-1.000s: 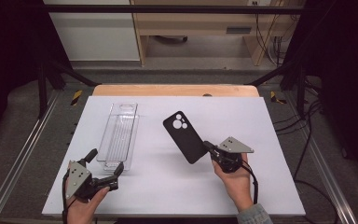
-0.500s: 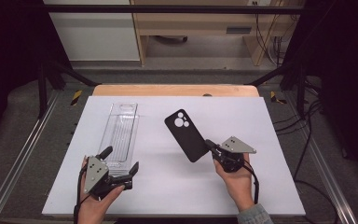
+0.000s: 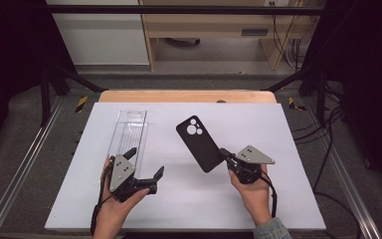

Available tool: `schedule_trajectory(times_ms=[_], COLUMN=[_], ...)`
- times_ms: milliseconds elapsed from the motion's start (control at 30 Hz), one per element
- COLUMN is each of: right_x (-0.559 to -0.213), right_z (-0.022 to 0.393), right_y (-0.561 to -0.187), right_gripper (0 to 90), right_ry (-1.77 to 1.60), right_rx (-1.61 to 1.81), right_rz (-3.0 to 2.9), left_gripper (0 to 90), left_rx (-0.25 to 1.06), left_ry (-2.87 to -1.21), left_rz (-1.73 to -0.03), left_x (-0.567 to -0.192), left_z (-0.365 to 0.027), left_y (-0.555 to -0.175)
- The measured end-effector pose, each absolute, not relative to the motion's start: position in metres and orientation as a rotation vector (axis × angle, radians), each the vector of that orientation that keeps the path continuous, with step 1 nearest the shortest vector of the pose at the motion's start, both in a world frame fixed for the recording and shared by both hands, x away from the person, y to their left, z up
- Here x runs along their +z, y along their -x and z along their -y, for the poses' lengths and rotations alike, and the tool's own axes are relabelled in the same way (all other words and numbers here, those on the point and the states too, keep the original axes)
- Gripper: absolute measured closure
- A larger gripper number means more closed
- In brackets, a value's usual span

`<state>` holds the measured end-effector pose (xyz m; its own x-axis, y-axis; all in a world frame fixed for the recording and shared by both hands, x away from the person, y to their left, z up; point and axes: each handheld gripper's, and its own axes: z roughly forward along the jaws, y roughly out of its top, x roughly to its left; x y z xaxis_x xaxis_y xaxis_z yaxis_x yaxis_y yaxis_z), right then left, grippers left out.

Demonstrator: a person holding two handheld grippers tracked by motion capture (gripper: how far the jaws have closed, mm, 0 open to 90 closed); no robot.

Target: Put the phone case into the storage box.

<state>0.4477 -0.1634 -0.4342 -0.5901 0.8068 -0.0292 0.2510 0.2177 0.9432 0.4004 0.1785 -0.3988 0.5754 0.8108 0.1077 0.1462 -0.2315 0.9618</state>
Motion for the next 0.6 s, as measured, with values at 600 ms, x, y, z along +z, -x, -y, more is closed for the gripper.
schedule_trajectory(times_ms=[600], right_x=[-0.429], right_z=[0.166], right_y=[-0.444], right_gripper=[89.2], right_ry=[-0.955], right_rx=[1.390], right_rz=[-1.937], left_gripper=[0.6], left_rx=[0.711], left_ry=[-1.765], left_rz=[-0.785], left_x=[-0.384], left_z=[-0.160], left_y=[-0.415])
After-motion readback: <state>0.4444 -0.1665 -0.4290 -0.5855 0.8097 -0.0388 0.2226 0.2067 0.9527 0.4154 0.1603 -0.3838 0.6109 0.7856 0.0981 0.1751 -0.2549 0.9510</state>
